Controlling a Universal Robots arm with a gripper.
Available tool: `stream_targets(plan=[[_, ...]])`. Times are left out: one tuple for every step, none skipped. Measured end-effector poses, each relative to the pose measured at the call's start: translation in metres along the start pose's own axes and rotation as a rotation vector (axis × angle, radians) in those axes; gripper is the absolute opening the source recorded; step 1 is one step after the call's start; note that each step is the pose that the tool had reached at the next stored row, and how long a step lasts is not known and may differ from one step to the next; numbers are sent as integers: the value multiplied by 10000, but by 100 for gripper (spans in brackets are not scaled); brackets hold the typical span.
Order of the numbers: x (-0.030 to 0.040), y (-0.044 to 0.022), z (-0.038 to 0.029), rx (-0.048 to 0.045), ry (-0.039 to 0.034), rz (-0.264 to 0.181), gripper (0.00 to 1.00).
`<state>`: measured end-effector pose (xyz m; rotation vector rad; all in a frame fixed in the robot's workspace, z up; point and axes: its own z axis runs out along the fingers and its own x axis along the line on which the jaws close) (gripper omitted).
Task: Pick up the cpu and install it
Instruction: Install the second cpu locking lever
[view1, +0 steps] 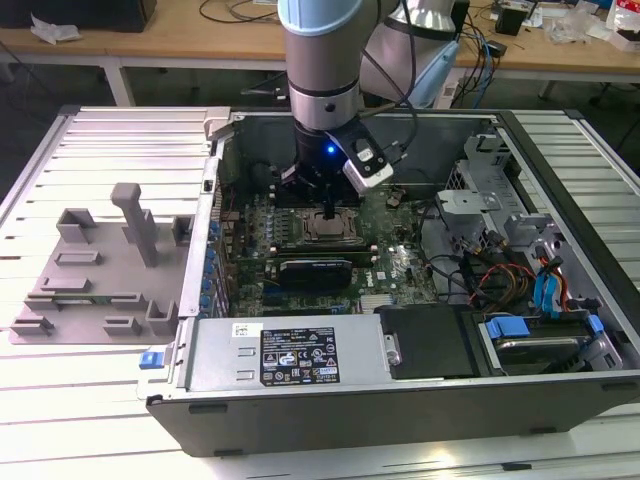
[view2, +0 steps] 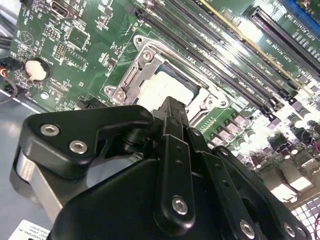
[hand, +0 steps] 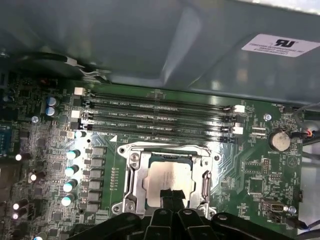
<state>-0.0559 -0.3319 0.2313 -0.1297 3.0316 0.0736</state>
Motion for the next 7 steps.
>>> stream_targets(plan=[[0,0,0,3,1,1,11],[0,0,0,2,-1,2,11],[0,0,0,3,0,2,11],[0,0,0,3,-1,2,11],[0,0,0,3,0,1,11],[0,0,0,4,0,1,11],[0,0,0,4,0,2,11]])
